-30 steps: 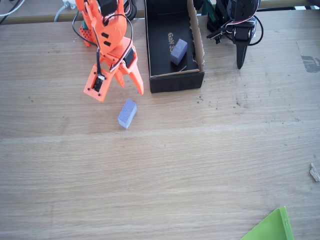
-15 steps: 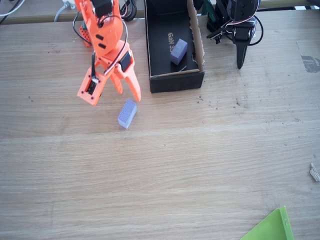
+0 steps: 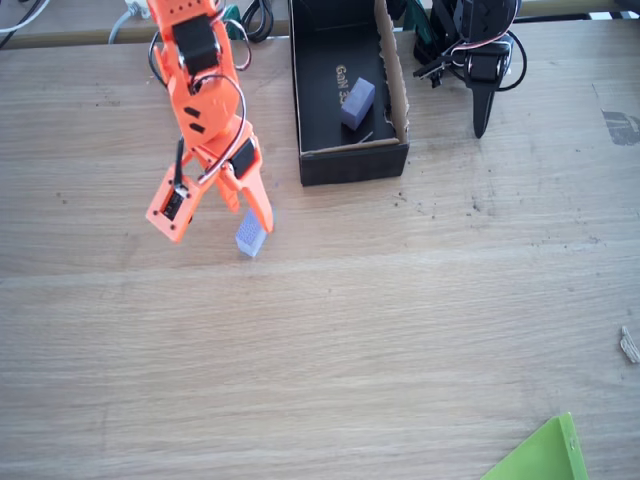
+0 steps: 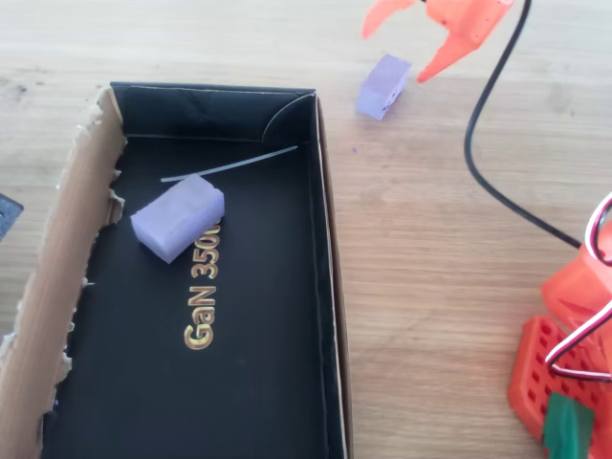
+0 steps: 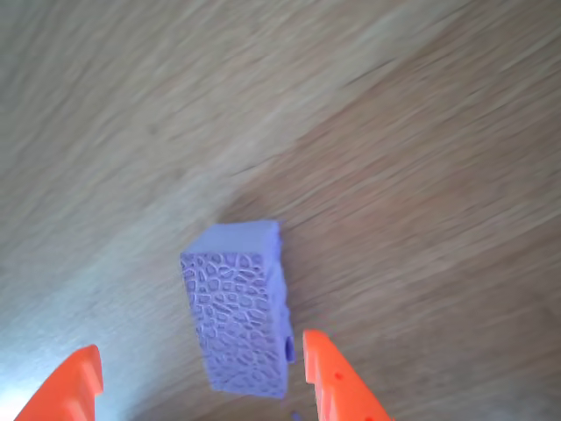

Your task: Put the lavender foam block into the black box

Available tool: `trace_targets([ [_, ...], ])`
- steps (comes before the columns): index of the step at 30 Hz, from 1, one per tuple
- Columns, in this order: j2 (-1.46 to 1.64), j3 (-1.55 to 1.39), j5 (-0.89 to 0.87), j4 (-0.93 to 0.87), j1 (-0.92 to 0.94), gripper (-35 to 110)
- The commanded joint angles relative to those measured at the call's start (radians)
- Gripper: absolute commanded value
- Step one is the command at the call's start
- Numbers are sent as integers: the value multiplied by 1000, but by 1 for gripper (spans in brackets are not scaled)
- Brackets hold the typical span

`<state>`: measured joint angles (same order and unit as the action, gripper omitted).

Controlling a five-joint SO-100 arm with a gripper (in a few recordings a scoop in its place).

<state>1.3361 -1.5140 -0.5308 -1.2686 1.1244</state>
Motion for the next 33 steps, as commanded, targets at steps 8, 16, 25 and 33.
trace_targets([
  [8, -58, 77, 6, 32, 17, 29],
  [16, -87, 107, 15, 31, 17, 23],
  [25, -92, 115, -28, 23, 23, 0],
  [33, -92, 127, -40, 9, 14, 0],
])
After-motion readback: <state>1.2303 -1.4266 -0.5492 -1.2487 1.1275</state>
